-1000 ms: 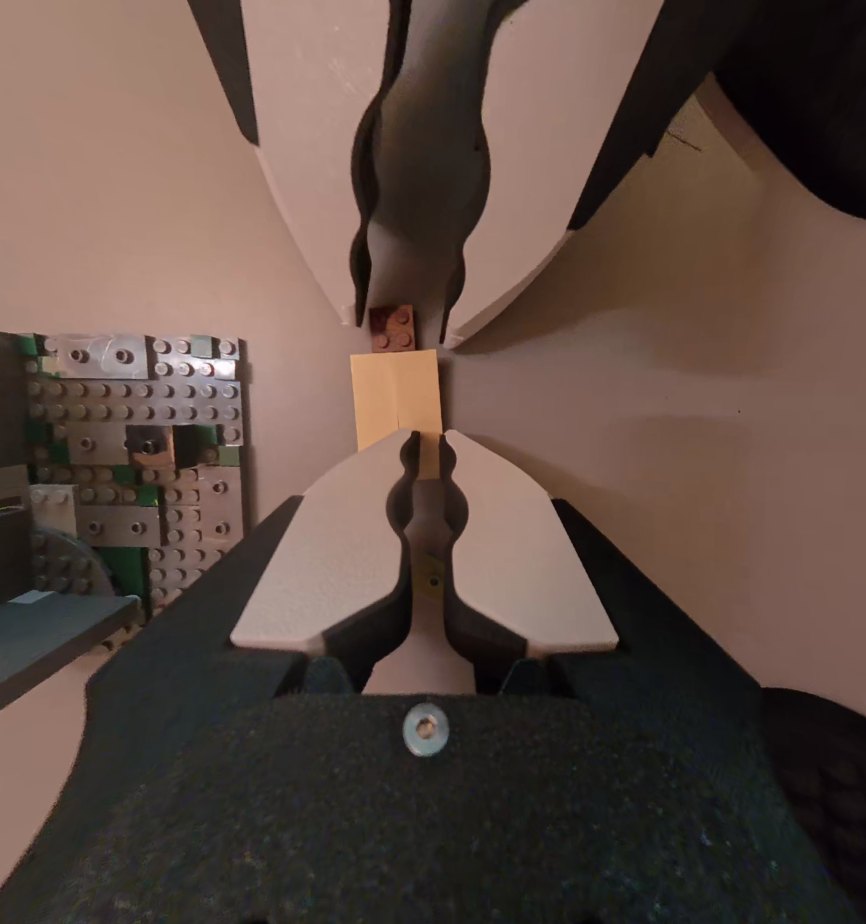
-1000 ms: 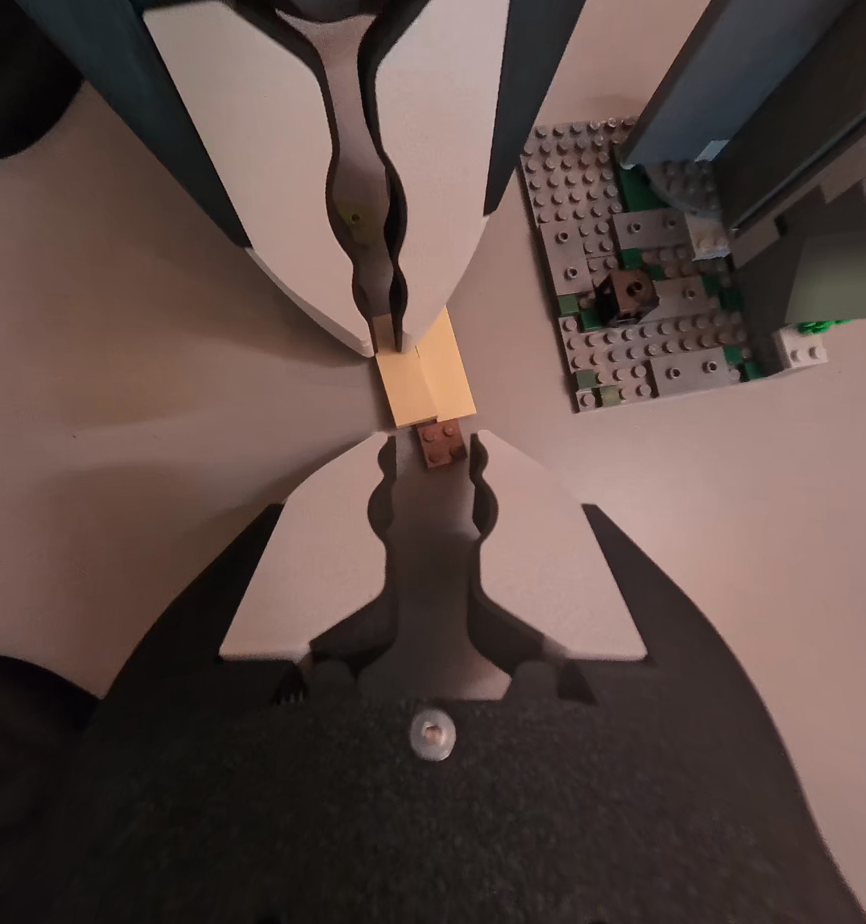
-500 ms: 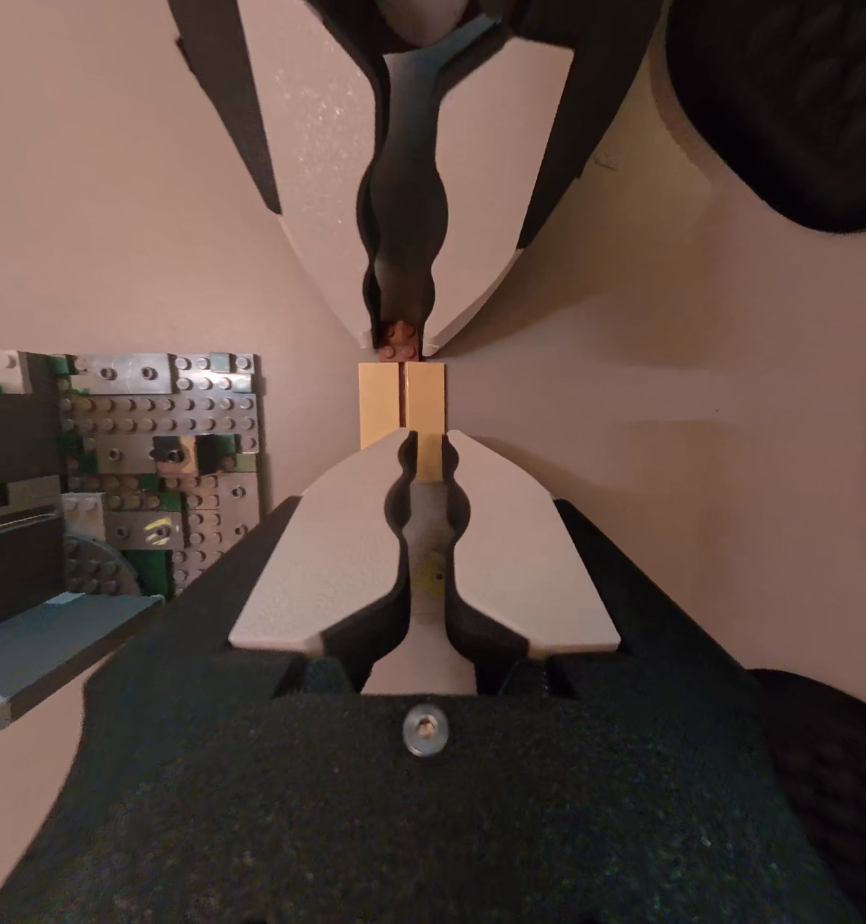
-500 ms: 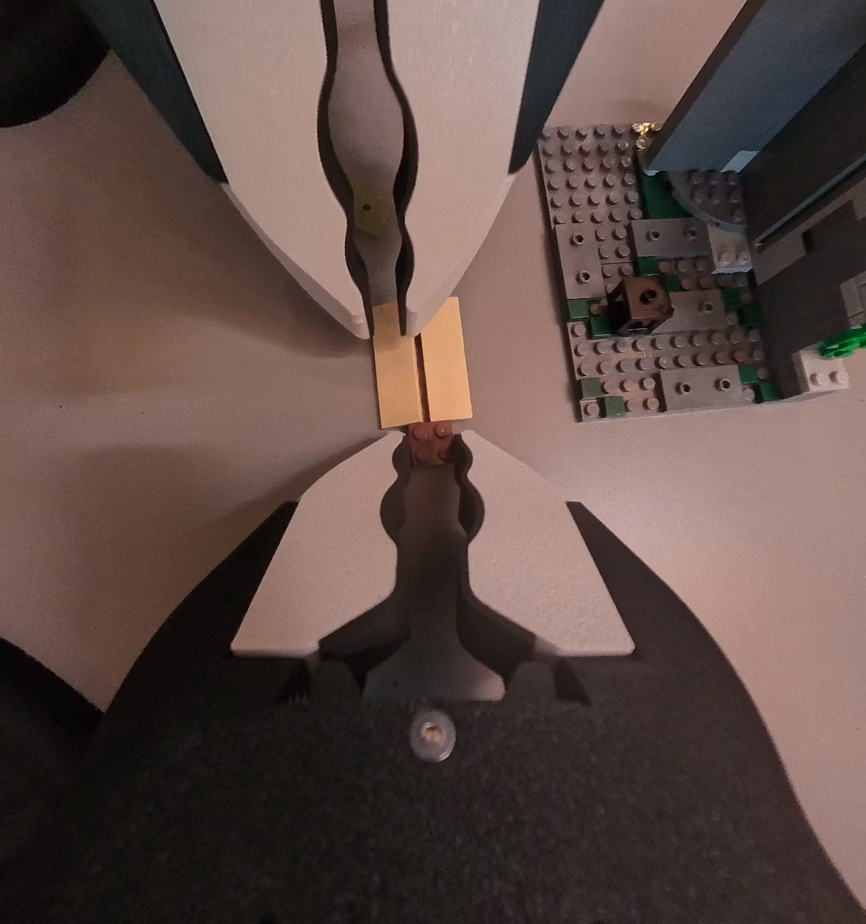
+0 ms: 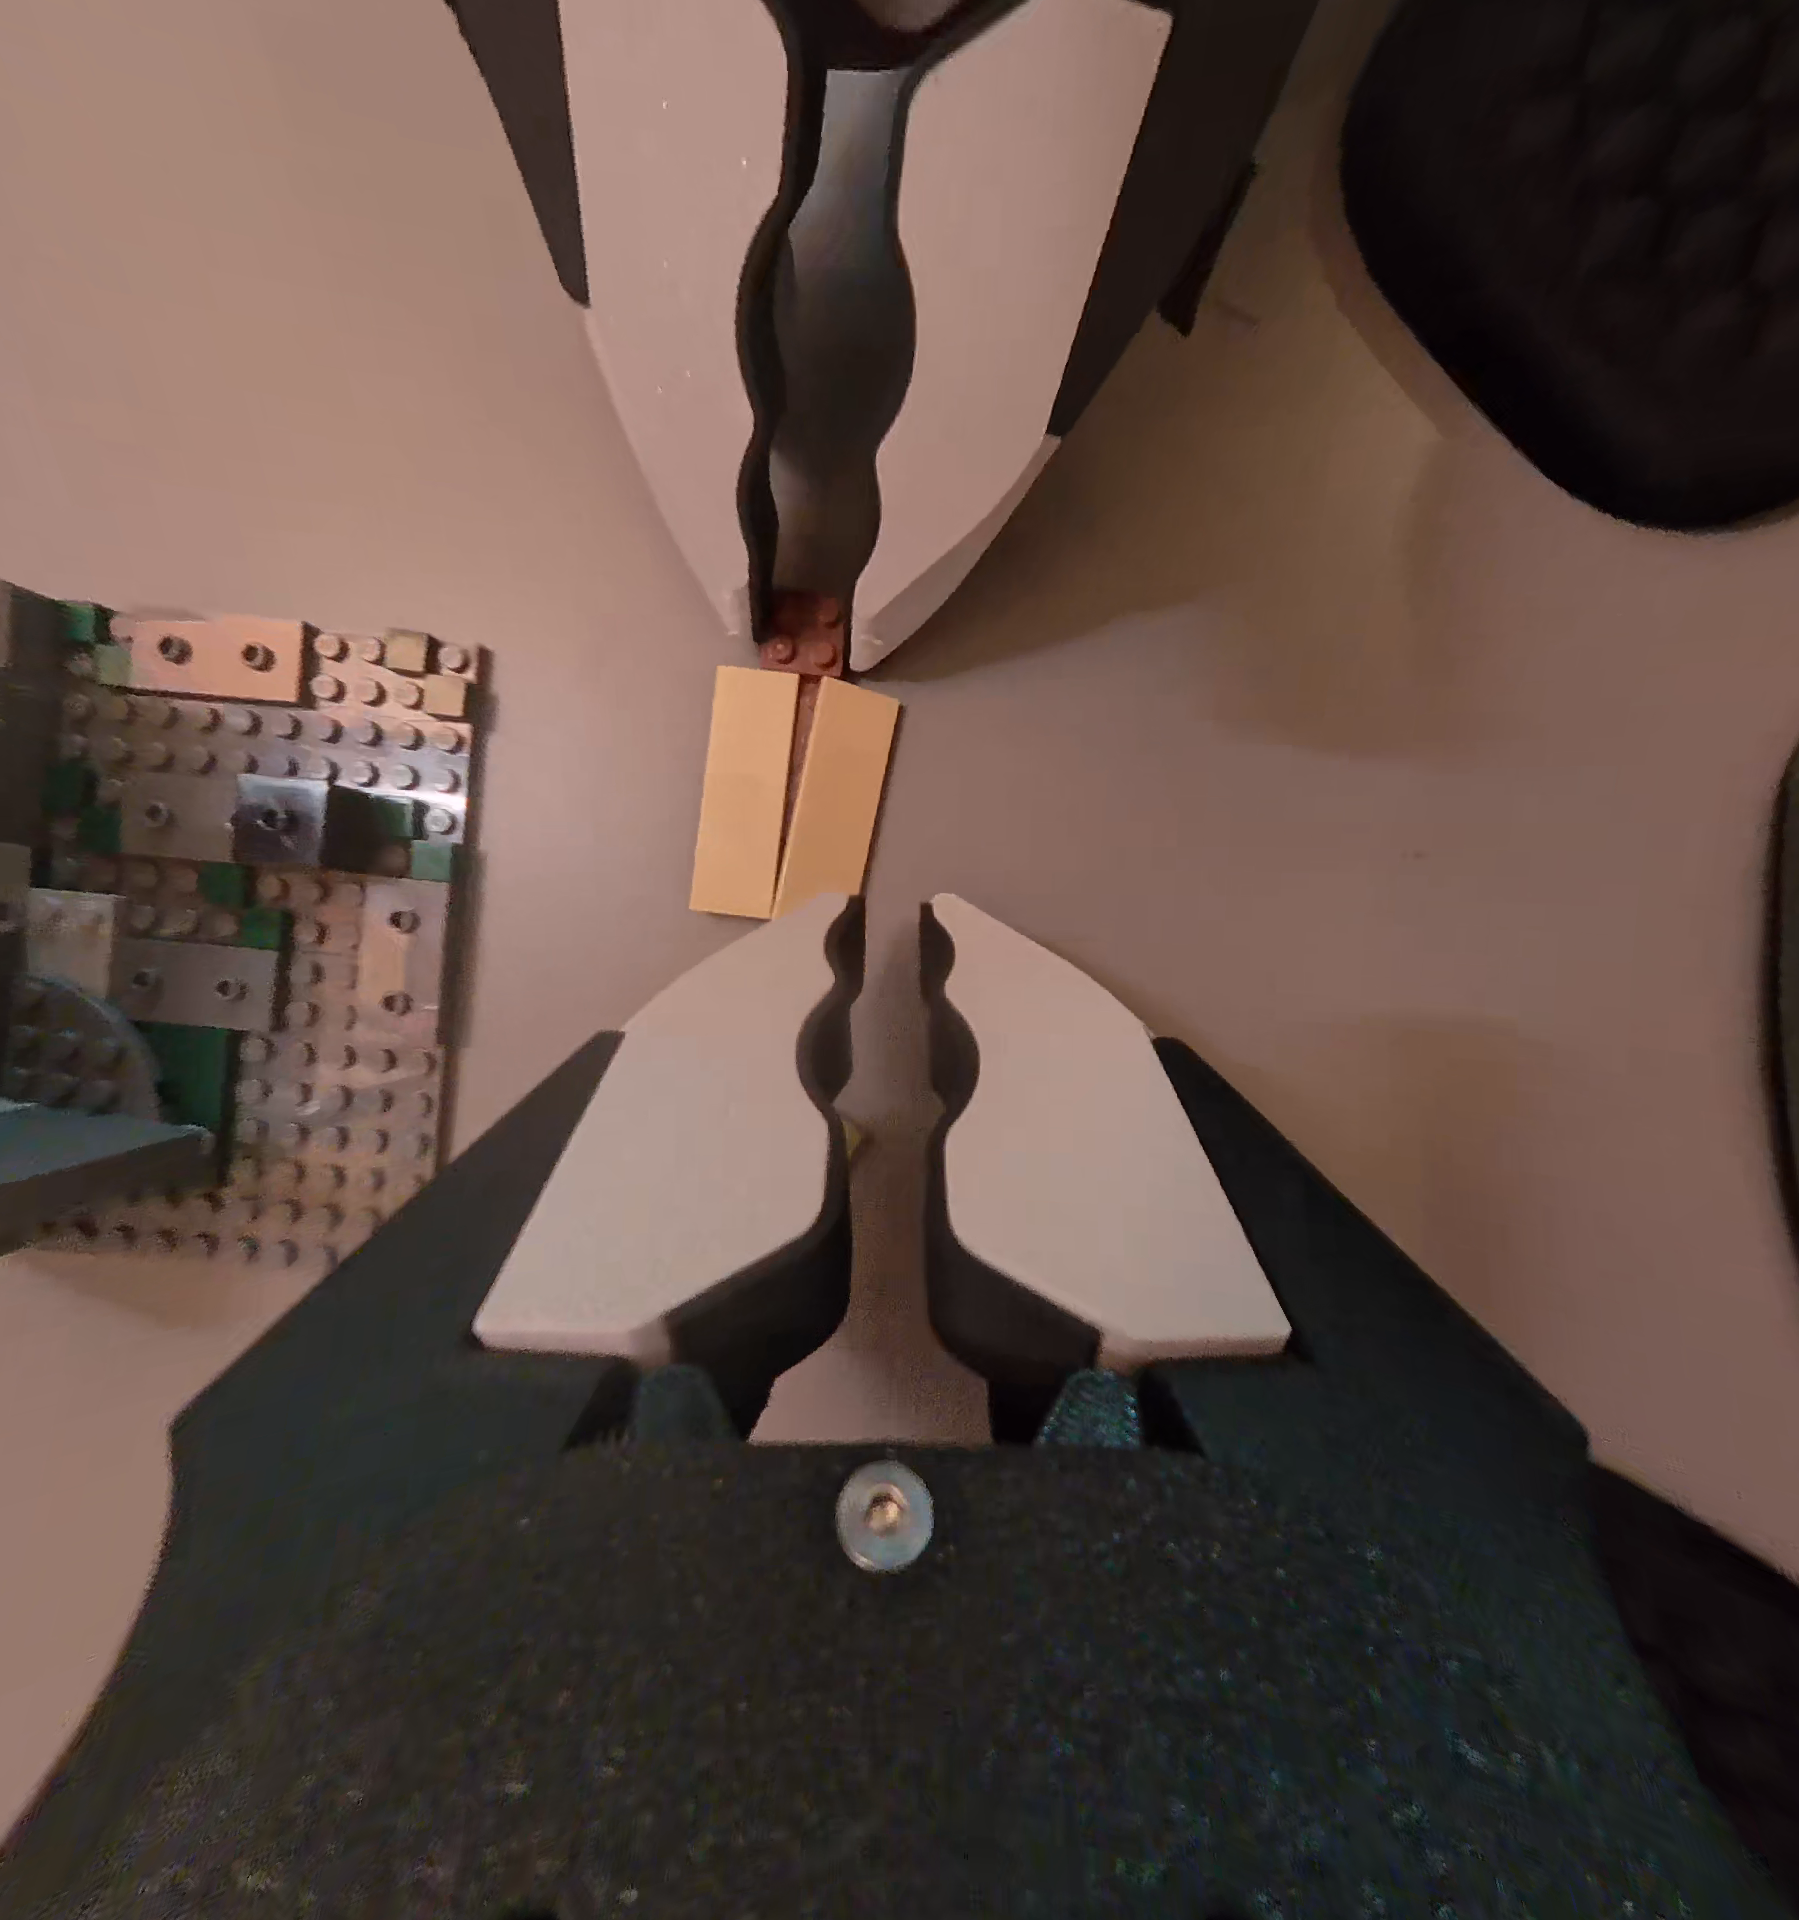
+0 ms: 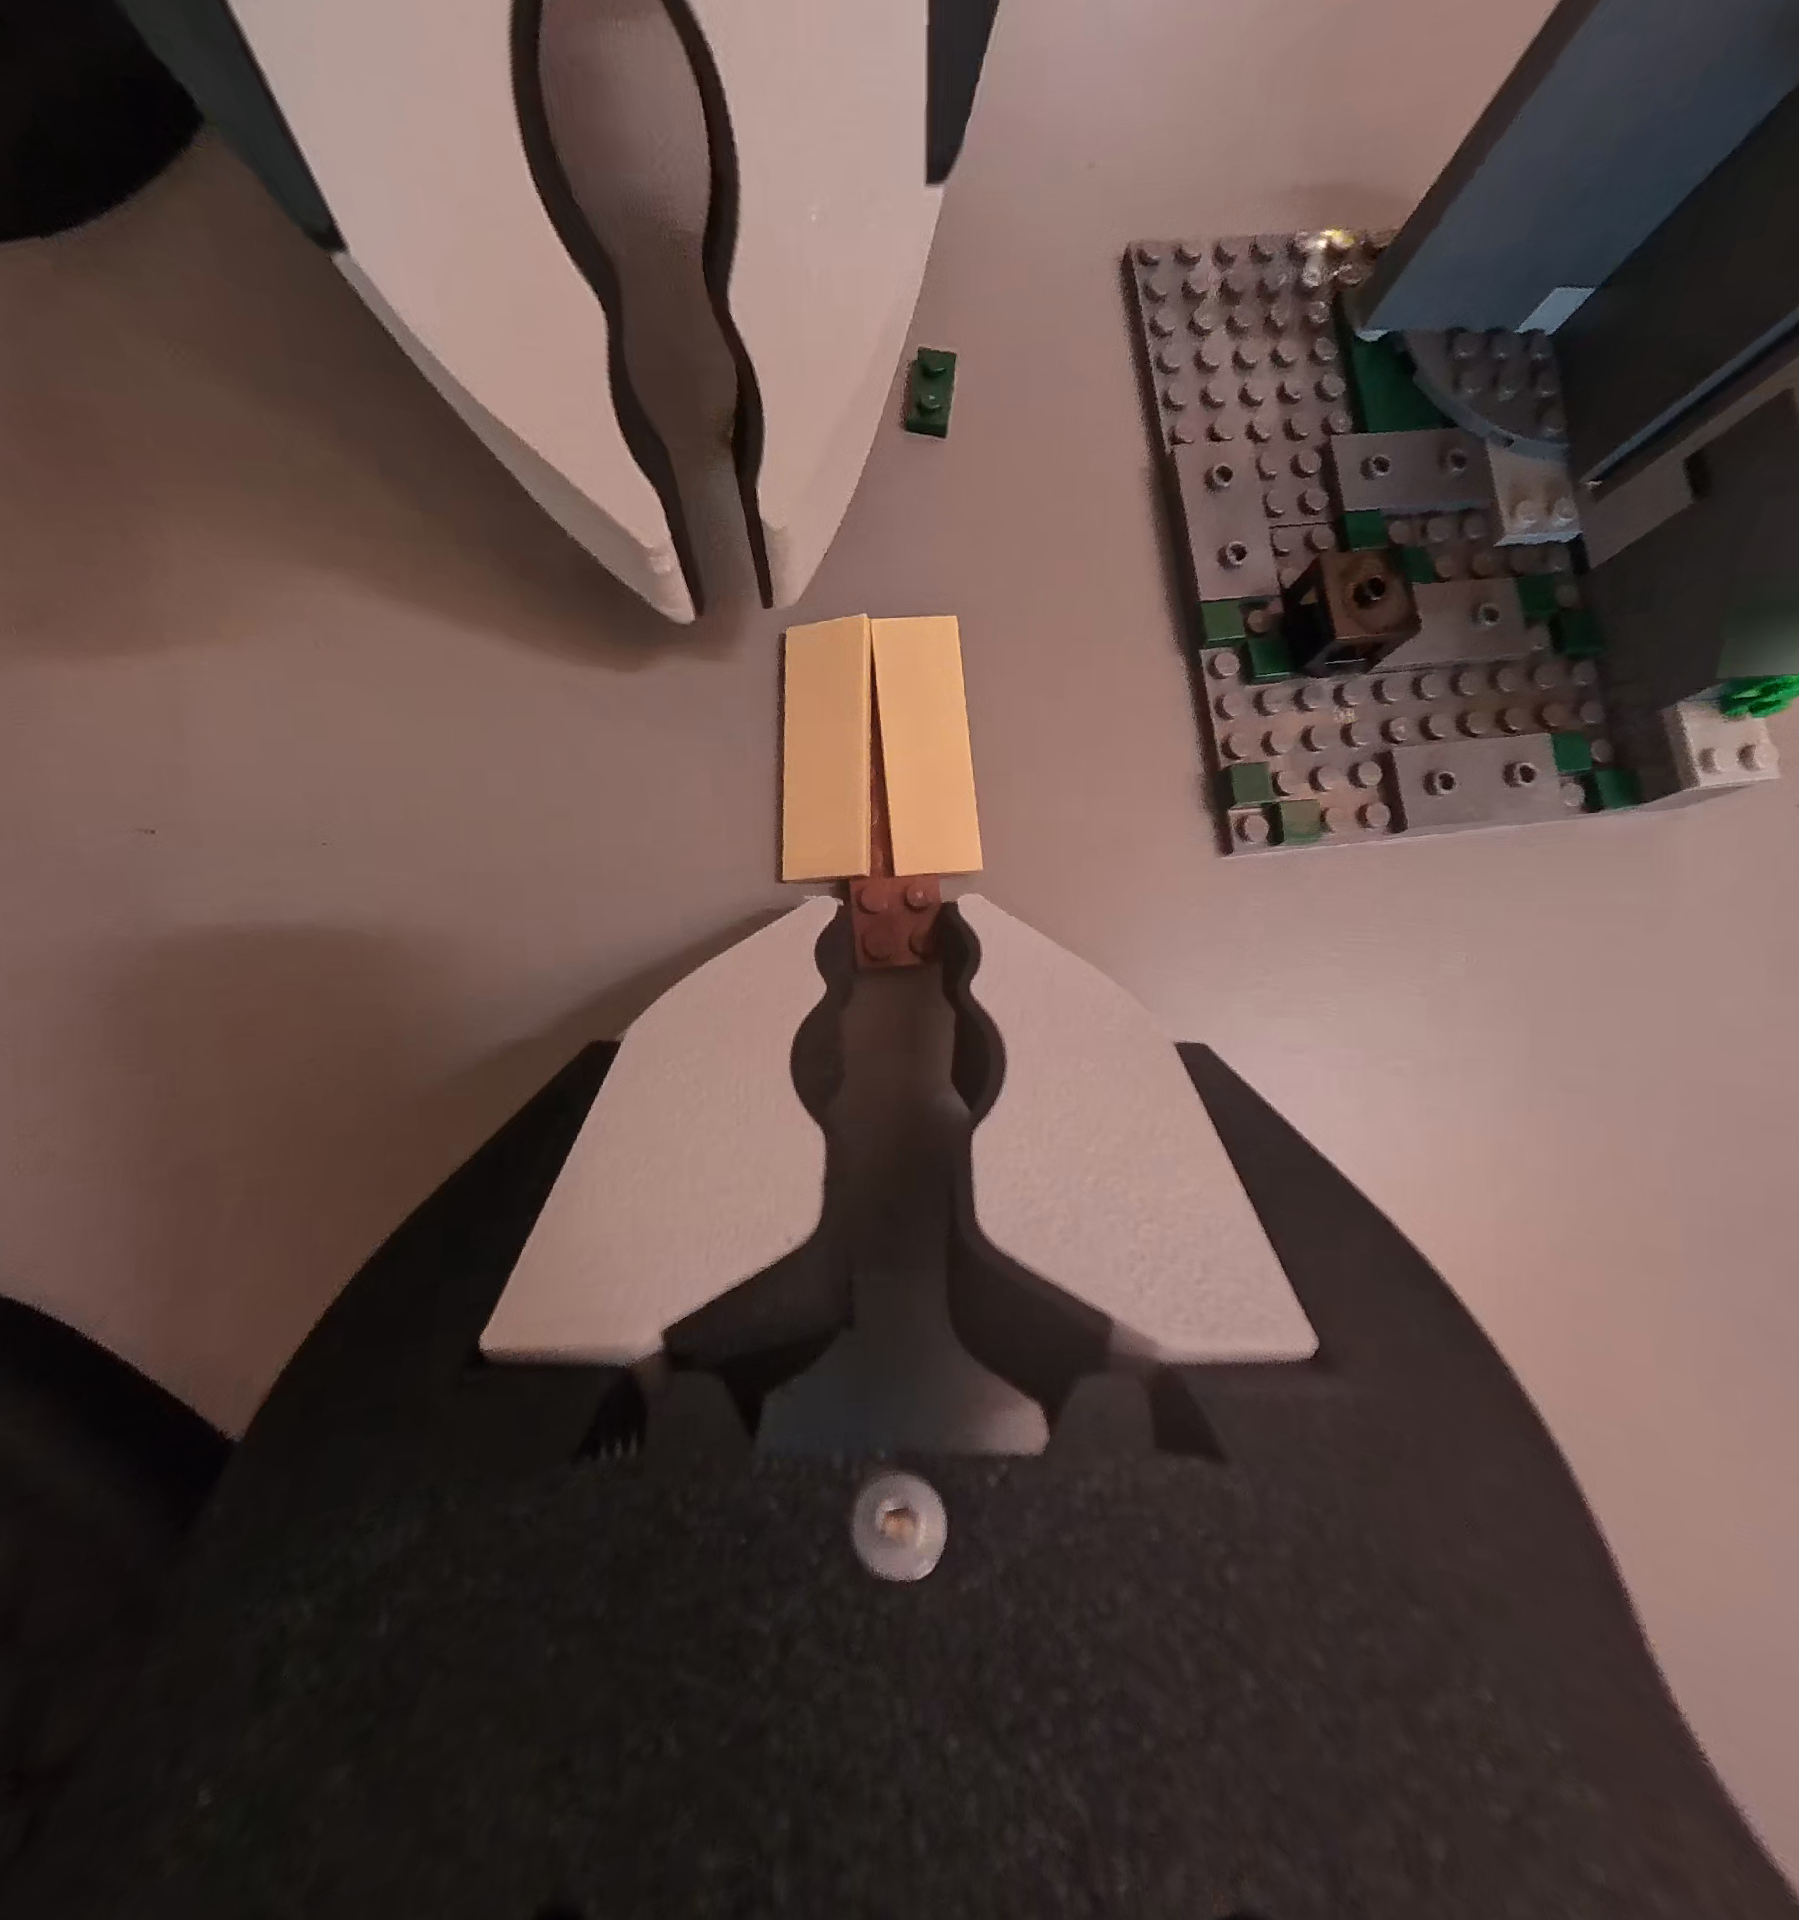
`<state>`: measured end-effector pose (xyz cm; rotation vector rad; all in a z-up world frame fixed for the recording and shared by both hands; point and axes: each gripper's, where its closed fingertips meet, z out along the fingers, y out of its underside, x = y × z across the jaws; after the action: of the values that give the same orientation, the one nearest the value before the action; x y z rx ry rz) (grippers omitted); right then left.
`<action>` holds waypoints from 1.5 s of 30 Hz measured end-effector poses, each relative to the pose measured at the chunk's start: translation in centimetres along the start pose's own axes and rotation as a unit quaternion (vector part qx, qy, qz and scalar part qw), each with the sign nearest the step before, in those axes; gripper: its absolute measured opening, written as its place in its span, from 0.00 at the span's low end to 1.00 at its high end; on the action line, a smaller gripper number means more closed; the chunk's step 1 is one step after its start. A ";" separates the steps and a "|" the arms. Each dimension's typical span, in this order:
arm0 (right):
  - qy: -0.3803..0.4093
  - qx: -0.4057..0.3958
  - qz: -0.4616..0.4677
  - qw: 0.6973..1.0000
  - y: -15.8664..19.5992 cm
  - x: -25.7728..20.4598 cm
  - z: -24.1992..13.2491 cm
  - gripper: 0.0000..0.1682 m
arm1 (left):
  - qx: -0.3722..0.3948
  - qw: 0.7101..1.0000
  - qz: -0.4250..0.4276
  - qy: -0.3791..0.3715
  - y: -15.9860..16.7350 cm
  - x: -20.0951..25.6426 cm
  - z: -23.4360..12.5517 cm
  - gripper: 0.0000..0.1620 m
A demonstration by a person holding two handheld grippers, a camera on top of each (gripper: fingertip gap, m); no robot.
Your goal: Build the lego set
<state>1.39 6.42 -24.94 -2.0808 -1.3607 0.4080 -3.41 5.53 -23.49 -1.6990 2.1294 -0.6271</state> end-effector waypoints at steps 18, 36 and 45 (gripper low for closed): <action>0.031 -0.042 0.073 0.996 0.4 -3.2 -0.8 0.10 | 0.006 1.000 0.007 -0.016 -0.8 0.6 1.8 0.07; -0.016 -0.003 -0.039 0.999 -0.3 -7.3 -3.2 0.12 | 0.056 0.998 -0.025 -0.007 -0.1 6.2 -1.0 0.05; -0.086 -0.115 -0.125 0.982 1.3 -7.0 -2.0 0.06 | 0.066 0.994 -0.086 -0.006 0.1 7.7 0.1 0.05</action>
<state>0.44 -0.93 -24.72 -2.0558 -1.8239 0.3437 -5.13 -1.93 -23.54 -1.8196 1.9008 -0.7853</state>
